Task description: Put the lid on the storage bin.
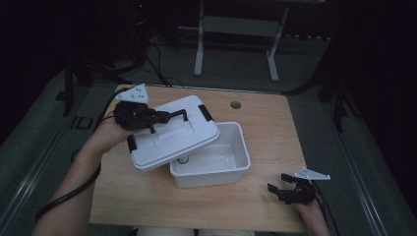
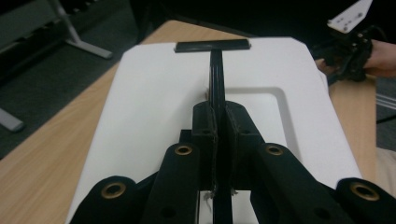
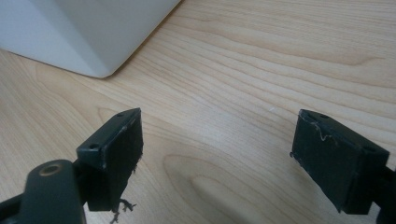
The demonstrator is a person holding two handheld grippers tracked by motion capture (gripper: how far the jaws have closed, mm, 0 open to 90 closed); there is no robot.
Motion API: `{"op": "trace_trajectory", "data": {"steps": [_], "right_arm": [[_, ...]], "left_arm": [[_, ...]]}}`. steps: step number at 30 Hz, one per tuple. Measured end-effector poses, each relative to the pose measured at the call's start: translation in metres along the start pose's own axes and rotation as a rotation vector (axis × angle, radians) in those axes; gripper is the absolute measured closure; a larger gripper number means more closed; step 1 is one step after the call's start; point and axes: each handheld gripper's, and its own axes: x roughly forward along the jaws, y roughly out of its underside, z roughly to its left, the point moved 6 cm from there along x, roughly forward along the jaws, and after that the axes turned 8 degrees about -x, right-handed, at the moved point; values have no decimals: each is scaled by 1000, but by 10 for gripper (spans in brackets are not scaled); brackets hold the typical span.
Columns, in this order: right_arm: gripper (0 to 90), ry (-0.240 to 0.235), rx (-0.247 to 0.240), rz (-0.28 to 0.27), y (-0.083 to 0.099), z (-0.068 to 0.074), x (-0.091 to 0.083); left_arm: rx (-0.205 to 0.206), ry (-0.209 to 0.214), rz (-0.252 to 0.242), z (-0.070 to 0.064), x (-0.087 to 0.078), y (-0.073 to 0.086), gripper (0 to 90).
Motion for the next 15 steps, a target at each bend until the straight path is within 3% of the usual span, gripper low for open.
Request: {"op": "trace_trajectory", "data": {"steps": [5, 8, 15], "right_arm": [[162, -2, 1, 0, 0, 0, 0], [162, -3, 3, 1, -1, 0, 1], [162, -9, -2, 2, -1, 1, 2]], "left_arm": [[27, 28, 4, -7, 13, -7, 833], [67, 57, 21, -16, 29, -13, 834], [98, 101, 35, -28, 48, -23, 834]]}}
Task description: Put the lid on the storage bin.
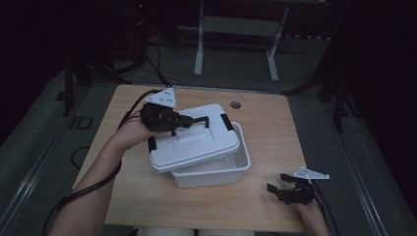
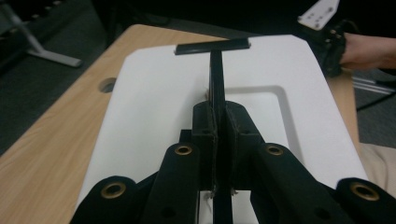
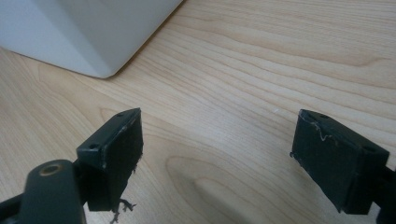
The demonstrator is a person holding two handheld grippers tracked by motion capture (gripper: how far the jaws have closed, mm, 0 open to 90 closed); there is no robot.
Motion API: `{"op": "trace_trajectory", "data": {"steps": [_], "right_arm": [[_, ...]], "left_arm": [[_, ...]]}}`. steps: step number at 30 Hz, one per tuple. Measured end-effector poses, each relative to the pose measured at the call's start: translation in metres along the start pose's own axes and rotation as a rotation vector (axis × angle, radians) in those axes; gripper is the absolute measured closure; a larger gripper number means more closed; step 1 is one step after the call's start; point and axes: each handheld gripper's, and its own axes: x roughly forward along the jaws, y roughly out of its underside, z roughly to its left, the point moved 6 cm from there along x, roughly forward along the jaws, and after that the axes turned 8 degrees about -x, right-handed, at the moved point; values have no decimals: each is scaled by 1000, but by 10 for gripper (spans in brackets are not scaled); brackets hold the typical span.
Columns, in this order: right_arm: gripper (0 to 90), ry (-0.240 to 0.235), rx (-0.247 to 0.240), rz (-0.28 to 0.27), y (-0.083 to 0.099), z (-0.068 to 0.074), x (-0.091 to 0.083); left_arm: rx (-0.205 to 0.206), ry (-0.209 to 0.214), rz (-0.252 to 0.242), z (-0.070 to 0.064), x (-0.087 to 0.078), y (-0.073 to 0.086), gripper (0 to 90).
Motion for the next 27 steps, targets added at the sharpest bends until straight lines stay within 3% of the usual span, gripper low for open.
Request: {"op": "trace_trajectory", "data": {"steps": [5, 8, 13, 15, 27], "right_arm": [[162, -4, 8, -11, 0, 0, -2], [162, -8, 17, -16, 0, -1, -2], [162, -9, 14, -13, 1, -1, -2], [162, -7, 10, -9, 1, -1, -1], [162, -7, 16, -14, -1, -2, -2]], "left_arm": [[33, 38, 16, -4, 17, -7, 833], [30, 50, 20, -4, 23, -7, 833], [54, 75, 35, -6, 37, -5, 833], [76, 103, 42, -8, 45, -3, 833], [88, 110, 78, -7, 66, 7, 833]]}}
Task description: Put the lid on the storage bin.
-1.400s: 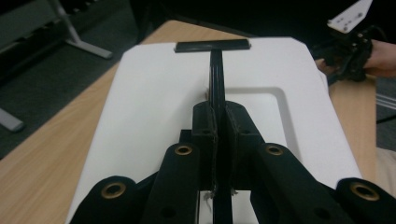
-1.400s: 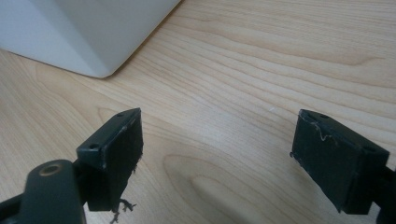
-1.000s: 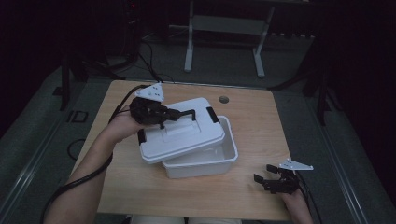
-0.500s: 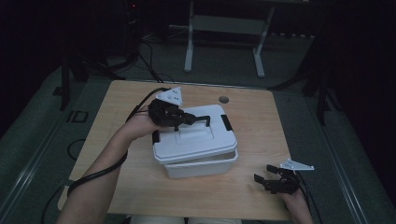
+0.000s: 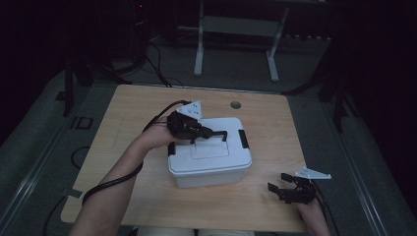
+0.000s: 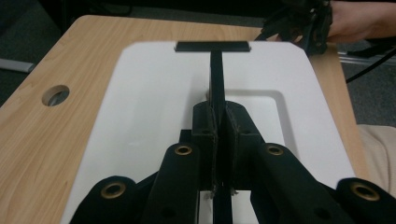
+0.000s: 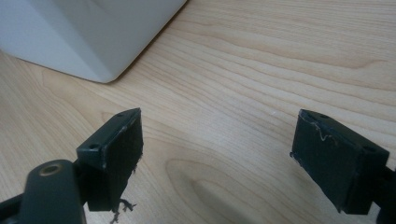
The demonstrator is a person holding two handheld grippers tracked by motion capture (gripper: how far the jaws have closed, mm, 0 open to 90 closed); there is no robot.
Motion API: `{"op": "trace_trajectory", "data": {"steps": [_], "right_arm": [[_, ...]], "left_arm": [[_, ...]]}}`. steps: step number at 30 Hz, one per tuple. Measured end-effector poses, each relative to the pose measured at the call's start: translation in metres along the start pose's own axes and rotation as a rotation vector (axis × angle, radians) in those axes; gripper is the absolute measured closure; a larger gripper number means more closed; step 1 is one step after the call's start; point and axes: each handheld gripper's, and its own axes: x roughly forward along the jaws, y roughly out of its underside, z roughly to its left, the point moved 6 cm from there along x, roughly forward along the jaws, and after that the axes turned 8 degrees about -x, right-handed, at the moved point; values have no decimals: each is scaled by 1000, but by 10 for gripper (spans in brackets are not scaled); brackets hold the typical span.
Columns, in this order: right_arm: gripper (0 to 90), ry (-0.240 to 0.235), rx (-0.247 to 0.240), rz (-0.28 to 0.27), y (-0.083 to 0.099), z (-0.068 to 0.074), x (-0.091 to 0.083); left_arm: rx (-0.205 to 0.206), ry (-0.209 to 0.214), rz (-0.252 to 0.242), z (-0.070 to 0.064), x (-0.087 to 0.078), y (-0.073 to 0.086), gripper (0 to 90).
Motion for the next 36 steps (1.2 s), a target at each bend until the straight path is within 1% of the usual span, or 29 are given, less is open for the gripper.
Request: {"op": "trace_trajectory", "data": {"steps": [3, 6, 7, 11, 13, 15, 18, 19, 20, 21, 22, 23, 24, 25, 26, 27, 28, 29, 30, 31, 32, 33, 34, 35, 36], "right_arm": [[162, 2, -1, 2, 0, 0, 0], [162, -2, -6, 6, 0, 1, 1], [162, -1, -6, 7, 0, 1, 1], [162, -1, 0, 5, 1, 0, 1], [162, -2, -3, 5, 1, 0, 1], [162, -2, -2, 6, 1, 0, 1], [162, -2, -4, 7, 1, 0, 1], [162, -2, -4, 7, 1, 1, 1], [162, -2, -4, 7, 1, 1, 1], [162, -3, -2, 6, 0, 1, 2], [162, -3, -2, 6, 0, 1, 2], [162, -3, -4, 5, -1, 2, 2], [162, -3, -5, 6, -1, 2, 2], [162, -3, -5, 6, -1, 2, 2], [162, -3, -6, 6, -1, 2, 2], [162, -3, -6, 7, -1, 2, 2], [162, -3, -6, 8, -1, 2, 2], [162, -3, -6, 8, -1, 2, 2], [162, -3, -6, 8, -1, 2, 2], [162, -3, -7, 8, -1, 2, 2], [162, -3, -7, 8, -1, 2, 2], [162, -2, -6, 10, 0, 2, 2], [162, -1, -5, 11, 0, 2, 2], [162, -1, -5, 11, 0, 2, 2], [162, -1, -7, 10, 0, 2, 2]], "left_arm": [[-12, 10, -6, 2, 2, 1, 833], [-10, 9, 5, 3, 4, 1, 833], [-4, 11, 16, 2, 6, 1, 833], [-7, 7, 33, 3, 9, 4, 833], [-18, 14, 24, 4, 9, 7, 832], [-41, 22, 11, 7, 8, 10, 832], [-55, 25, 5, 8, 8, 11, 831], [-56, 6, 6, 9, 8, 10, 824], [-56, 6, 6, 9, 8, 10, 799], [-57, -4, 11, 9, 7, 10, 762], [-60, -4, 11, 8, 7, 11, 762], [-70, -22, 12, 9, 6, 12, 658], [-70, -22, 12, 9, 6, 12, 586], [-81, -36, 12, 11, 5, 13, 586], [-102, -54, 7, 13, 3, 13, 543], [-124, -57, -1, 15, 2, 14, 498], [-140, -61, -14, 16, 0, 14, 434], [-163, -80, -25, 19, -5, 16, 370], [-163, -80, -25, 19, -5, 16, 331], [-186, -84, -39, 19, -7, 17, 277], [-206, -87, -56, 20, -9, 17, 277], [-211, -80, -63, 20, -11, 19, 227], [-209, -80, -67, 20, -13, 21, 164], [-213, -86, -73, 20, -14, 23, 164], [-217, -103, -77, 21, -15, 26, 151]]}}
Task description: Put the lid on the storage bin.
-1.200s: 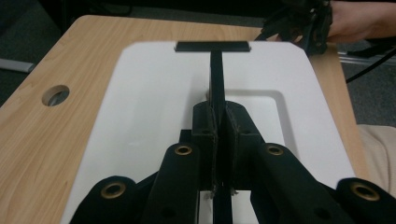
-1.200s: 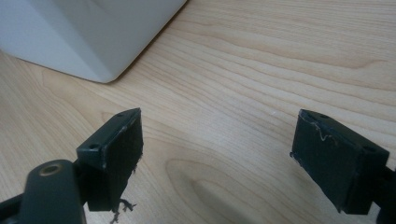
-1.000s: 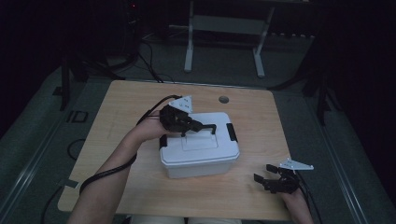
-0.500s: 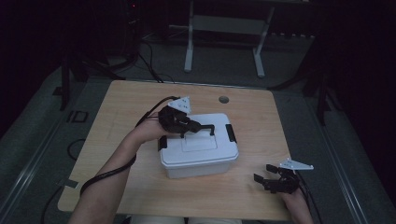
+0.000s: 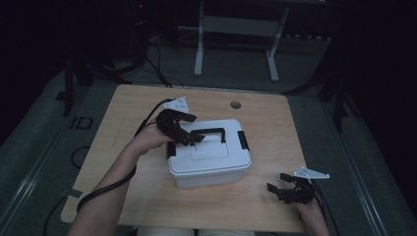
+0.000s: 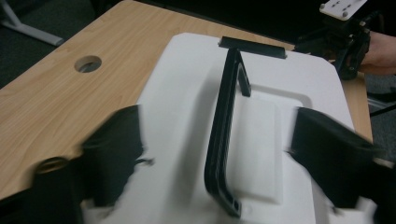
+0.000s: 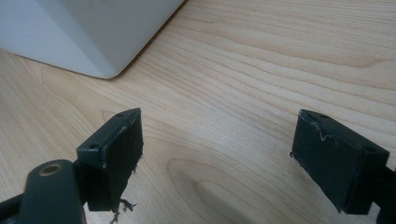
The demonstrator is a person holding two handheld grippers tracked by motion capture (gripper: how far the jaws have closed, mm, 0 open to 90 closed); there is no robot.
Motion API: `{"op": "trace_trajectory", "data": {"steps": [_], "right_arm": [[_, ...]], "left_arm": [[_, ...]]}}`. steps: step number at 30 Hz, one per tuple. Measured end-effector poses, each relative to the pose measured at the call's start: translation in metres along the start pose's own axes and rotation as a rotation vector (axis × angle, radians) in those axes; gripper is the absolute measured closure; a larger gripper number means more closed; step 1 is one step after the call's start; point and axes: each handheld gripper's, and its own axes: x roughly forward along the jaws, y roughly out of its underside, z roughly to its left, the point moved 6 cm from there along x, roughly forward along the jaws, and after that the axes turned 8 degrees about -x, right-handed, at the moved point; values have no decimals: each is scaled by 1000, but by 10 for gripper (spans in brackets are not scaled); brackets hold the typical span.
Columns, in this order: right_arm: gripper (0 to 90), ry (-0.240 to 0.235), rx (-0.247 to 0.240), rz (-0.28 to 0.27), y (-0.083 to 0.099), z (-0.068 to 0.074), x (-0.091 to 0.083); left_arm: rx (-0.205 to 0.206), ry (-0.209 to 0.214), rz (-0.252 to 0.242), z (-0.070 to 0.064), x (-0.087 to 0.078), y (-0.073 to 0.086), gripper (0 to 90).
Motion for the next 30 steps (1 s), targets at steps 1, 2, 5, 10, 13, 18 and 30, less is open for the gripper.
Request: {"op": "trace_trajectory", "data": {"steps": [1, 2, 5, 10, 13, 18, 30], "right_arm": [[162, -1, -2, 1, 0, 1, 0], [162, -1, -2, 1, 0, 1, 0], [162, 0, -1, 2, 0, 1, 0], [162, 1, -2, 5, 1, 0, 0], [162, 2, -3, 7, 1, 1, 1], [162, 3, 1, 9, 2, 1, 0], [162, 2, 0, -2, 0, 2, -1]], "left_arm": [[10, -29, -28, 2, -3, 4, 149], [10, -29, -28, 2, -3, 4, 138], [-1, -51, -90, 4, -12, 8, 138], [-21, -81, -139, 8, -30, 25, 138], [-28, -113, -154, 10, -36, 32, 138], [-42, -135, -194, 11, -50, 46, 138], [-61, -150, -235, 11, -68, 87, 138]]}}
